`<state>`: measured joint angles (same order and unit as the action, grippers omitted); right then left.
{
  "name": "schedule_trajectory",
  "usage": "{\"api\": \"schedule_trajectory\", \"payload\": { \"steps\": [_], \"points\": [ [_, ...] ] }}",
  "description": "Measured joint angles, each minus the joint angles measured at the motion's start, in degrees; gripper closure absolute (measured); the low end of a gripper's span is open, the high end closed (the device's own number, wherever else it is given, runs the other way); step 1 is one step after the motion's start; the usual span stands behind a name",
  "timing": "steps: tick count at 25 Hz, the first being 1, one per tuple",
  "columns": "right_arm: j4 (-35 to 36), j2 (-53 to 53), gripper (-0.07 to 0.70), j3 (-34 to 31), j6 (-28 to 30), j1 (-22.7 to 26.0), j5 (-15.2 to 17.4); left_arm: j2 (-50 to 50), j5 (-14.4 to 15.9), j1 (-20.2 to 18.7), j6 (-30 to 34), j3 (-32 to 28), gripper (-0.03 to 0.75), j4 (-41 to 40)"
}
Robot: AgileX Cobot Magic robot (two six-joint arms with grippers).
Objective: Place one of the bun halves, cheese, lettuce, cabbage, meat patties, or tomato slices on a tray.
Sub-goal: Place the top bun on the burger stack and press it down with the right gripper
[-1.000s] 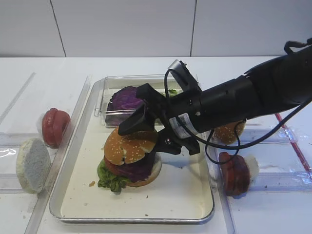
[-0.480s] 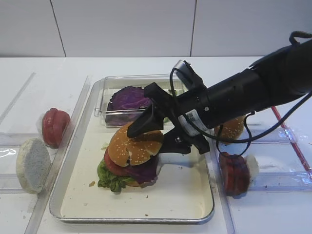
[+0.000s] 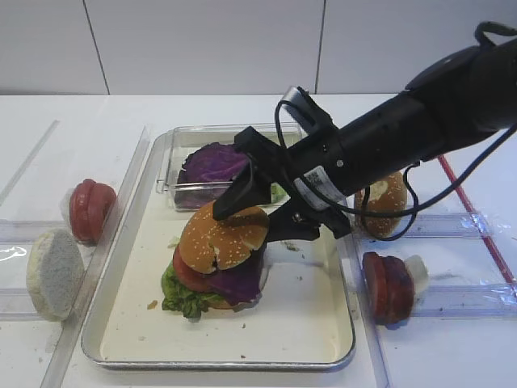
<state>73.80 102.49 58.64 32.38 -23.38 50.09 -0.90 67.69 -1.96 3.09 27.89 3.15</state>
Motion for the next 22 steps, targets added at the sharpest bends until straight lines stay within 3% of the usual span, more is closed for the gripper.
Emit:
{"api": "schedule_trajectory", "payload": {
  "steps": [12, 18, 22],
  "points": [
    [-12.4, 0.0, 0.194, 5.4, -10.5, 0.0, 4.2, 0.0, 0.0, 0.0, 0.0, 0.0, 0.433, 0.0],
    [-22.5, 0.0, 0.194, 9.9, -17.5, 0.0, 6.7, 0.0, 0.0, 0.0, 0.0, 0.0, 0.433, 0.0],
    [-29.2, 0.0, 0.194, 14.2, -22.6, 0.0, 10.1, 0.0, 0.0, 0.0, 0.0, 0.0, 0.433, 0.0]
  ]
}}
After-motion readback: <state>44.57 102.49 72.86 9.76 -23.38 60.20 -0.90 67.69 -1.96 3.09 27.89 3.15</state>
